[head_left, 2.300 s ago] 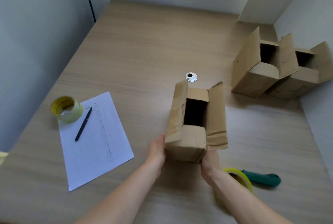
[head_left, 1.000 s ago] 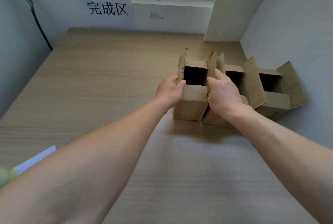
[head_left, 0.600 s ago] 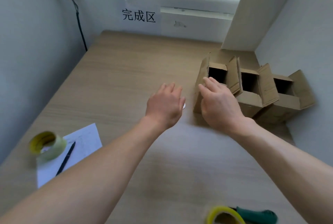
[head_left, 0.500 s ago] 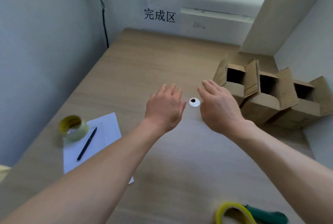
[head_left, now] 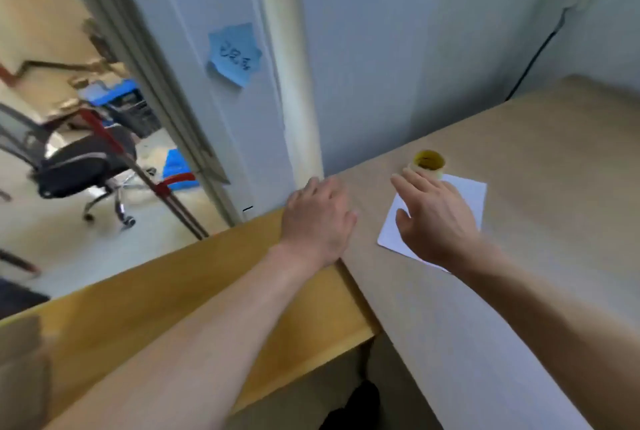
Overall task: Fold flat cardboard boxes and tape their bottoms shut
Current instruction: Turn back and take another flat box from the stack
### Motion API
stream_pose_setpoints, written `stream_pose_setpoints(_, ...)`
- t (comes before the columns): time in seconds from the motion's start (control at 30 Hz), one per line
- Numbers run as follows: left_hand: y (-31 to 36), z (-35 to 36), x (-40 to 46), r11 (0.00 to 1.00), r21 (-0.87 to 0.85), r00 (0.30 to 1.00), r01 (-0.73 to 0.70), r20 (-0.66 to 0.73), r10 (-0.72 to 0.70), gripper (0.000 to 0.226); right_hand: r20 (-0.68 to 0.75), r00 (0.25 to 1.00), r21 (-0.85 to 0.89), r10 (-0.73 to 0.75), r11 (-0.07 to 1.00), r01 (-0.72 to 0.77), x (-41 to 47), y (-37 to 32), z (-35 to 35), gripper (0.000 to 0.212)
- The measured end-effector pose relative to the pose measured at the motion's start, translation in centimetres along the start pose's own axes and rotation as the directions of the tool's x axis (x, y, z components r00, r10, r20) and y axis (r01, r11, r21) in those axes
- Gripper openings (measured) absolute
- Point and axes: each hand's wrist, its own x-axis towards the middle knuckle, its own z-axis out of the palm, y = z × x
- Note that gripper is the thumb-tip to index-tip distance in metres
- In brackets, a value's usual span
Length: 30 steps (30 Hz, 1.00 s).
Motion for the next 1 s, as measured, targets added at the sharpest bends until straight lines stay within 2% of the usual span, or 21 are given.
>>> stream_pose_setpoints(0.17,-11.6,-2.5,-12.7,0.938,0.0,0.938,0.347,-0.02,-0.347,0.048,0.085,0.969,0.095,-0.231,0.97,0.223,1.3,-14.4,2.7,0.057)
stream_pose_setpoints(0.27,-17.5,-3.3,-20.3,0.865,-0.044,0.864,0.5,-0.052,-0.501,0.048,0.114,0.928,0.114,-0.354,0.933,0.341,1.4,-22.7,4.2,0.059)
stream_pose_setpoints(0.4,-24.9,-3.4,-28.9,0.764,-0.036,0.764,0.644,-0.02,-0.645,0.048,0.112,0.882,0.132,-0.459,0.886,0.444,1.2,-33.8,6.4,0.059)
stream_pose_setpoints(0.5,-30.7,-2.8,-35.0,0.699,-0.046,0.7,0.713,-0.004,-0.714,0.05,0.129,0.842,0.168,-0.523,0.849,0.502,1.1,-42.1,9.0,0.061)
stream_pose_setpoints(0.73,-43.5,-1.2,-46.6,0.644,-0.01,0.644,0.765,0.022,-0.764,0.05,0.281,0.771,0.278,-0.571,0.818,0.504,0.2,-59.7,16.8,0.06)
stream_pose_setpoints(0.83,-47.0,-0.2,-49.7,0.63,0.003,0.627,0.777,0.08,-0.775,0.055,0.34,0.747,0.284,-0.571,0.82,0.498,-0.5,-63.8,19.2,0.059)
stream_pose_setpoints(1.0,-50.8,1.7,-53.5,0.548,0.046,0.523,0.835,0.241,-0.817,0.068,0.518,0.731,0.214,-0.444,0.895,0.392,-1.5,-66.4,22.0,0.078)
